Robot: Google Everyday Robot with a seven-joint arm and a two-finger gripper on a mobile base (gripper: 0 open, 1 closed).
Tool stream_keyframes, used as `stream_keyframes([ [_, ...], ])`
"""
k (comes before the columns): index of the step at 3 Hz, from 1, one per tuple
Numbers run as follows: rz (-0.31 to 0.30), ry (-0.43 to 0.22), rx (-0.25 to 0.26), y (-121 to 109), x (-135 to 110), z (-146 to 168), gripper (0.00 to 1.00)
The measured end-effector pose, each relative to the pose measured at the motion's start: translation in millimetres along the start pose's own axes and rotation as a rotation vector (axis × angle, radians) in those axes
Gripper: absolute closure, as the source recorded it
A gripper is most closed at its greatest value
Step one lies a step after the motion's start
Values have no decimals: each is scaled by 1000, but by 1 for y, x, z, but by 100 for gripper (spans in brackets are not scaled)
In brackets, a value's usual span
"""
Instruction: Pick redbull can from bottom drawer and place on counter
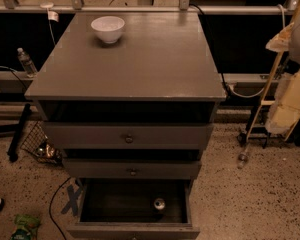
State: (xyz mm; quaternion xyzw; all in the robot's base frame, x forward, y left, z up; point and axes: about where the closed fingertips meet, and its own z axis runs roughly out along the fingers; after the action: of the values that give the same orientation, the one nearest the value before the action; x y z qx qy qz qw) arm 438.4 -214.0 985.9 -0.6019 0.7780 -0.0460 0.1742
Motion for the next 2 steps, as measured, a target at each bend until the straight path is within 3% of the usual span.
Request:
stream_keyframes([
  [1,0,0,0,0,0,0,0],
  [2,31,-55,-16,-1,2,8,0],
])
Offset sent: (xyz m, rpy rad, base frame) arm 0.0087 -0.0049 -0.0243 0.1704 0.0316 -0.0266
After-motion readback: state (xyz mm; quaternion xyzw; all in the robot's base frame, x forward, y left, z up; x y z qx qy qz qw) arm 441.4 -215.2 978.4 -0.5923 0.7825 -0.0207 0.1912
